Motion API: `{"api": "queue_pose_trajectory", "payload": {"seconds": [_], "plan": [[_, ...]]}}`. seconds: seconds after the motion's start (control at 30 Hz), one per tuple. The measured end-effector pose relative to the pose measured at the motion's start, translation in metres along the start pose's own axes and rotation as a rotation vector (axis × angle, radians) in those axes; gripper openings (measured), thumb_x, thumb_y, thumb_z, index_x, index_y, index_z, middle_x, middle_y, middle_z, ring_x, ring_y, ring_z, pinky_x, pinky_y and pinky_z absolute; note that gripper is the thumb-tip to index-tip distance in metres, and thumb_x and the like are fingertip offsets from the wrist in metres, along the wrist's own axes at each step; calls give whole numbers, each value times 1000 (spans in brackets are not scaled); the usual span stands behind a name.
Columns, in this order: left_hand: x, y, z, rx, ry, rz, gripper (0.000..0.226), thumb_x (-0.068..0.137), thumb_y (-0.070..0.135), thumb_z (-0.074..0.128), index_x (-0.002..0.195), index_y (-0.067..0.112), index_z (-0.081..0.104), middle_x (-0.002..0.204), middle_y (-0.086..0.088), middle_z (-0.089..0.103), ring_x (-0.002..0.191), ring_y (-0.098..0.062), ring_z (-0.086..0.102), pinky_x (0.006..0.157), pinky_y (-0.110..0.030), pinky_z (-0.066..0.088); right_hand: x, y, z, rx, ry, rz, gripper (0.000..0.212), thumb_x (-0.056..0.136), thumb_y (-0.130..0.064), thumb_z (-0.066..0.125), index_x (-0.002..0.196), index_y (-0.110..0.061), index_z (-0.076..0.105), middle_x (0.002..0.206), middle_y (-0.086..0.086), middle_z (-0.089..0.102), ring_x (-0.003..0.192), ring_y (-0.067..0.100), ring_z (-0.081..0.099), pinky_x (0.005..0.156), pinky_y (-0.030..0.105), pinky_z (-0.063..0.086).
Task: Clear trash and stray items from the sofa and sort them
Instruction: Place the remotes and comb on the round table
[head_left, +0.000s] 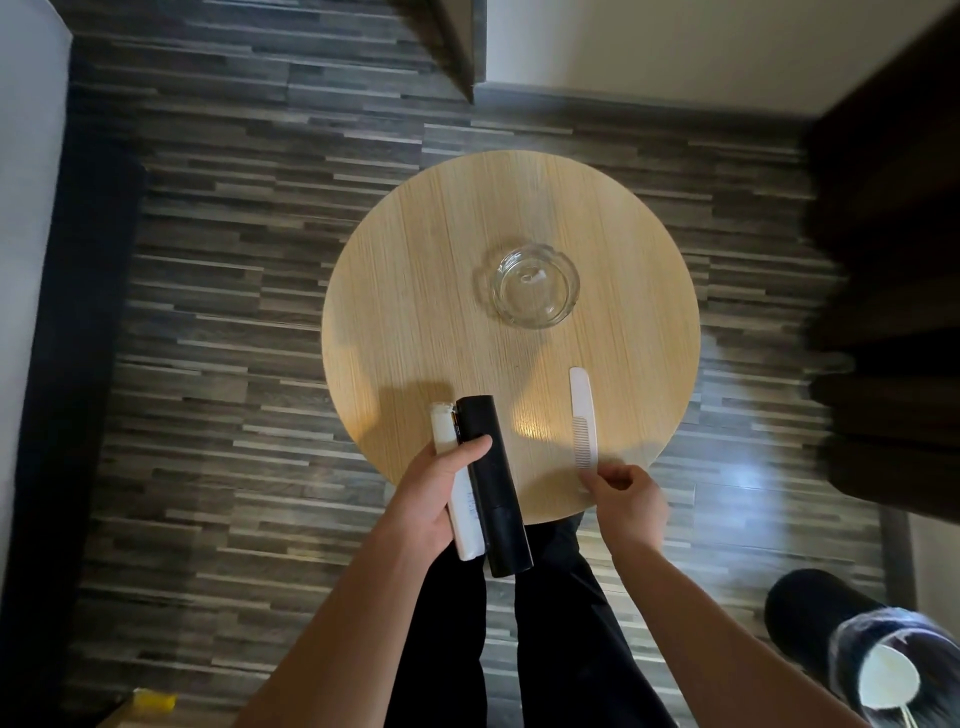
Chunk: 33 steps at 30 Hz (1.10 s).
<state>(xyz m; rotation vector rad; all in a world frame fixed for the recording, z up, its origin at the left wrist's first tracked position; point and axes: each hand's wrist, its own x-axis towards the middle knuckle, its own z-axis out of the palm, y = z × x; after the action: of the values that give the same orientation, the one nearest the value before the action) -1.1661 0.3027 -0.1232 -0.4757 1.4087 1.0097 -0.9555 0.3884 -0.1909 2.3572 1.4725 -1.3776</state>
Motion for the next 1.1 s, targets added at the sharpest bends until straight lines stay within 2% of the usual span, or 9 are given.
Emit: {"api": "queue_pose_trajectory", "payload": {"seconds": [0.1,0.17,0.3,0.4,0.6,0.77,0.87,0.97,1.1], "plan": [[2,1,0,-9,-28,5,37,78,20,83,113,14,72,102,-12,76,95,-30,73,82,-46,59,-9,-8,-5,57,7,26,44,80,-44,81,109,-15,65,101,-1,70,95,22,66,85,41,56],[3,3,2,-13,-41,14,38,78,20,83,114,13,72,104,-12,76,94,-30,74,86,-48,58,-24,-20,-9,77,-29,-51,50,77,-55,80,108,-20,63,101,-3,70,89,13,66,73,30,53],[6,6,8,-43,-60,26,39,81,18,81,117,8,71,111,-20,75,100,-38,73,85,-49,59,-66,-55,-3,56,-378,-247,65,61,-80,73,110,-40,62,100,-19,72,87,-10,66,68,14,49],[8,11,10,-74,-52,26,35,81,16,80,114,7,71,102,-17,75,96,-38,73,86,-51,59,-79,-69,10,-51,-443,-373,50,68,-68,75,107,-38,68,95,-24,73,85,-13,64,64,4,46],[10,16,11,-38,-13,37,35,83,23,80,114,13,69,102,-13,74,95,-32,72,89,-50,56,-74,-75,21,-146,-352,-399,36,73,-57,68,102,-35,72,84,-23,72,80,-16,61,57,-1,41],[16,21,2,-106,120,15,42,84,33,78,115,9,64,89,-10,63,75,-23,66,68,-36,56,-58,-77,30,-139,-186,-373,33,79,-48,75,105,-28,72,99,-12,66,86,6,65,65,9,41],[17,23,-9,-197,184,-8,42,85,34,75,115,8,64,94,-11,62,84,-23,65,74,-38,58,-48,-78,39,-180,-87,-304,25,80,-44,72,98,-28,67,99,-8,56,79,9,61,63,20,42],[17,24,-19,-277,147,1,41,88,33,67,119,6,61,92,-11,60,88,-25,63,77,-40,57,-42,-81,49,-211,-2,-274,22,80,-43,69,89,-26,59,98,-6,52,71,7,57,51,21,35],[18,26,-25,-289,101,15,29,93,27,63,114,6,63,87,-12,63,87,-25,62,87,-43,56,-40,-85,60,-195,82,-250,21,77,-39,68,89,-28,55,94,-6,49,71,5,50,51,20,28]]}}
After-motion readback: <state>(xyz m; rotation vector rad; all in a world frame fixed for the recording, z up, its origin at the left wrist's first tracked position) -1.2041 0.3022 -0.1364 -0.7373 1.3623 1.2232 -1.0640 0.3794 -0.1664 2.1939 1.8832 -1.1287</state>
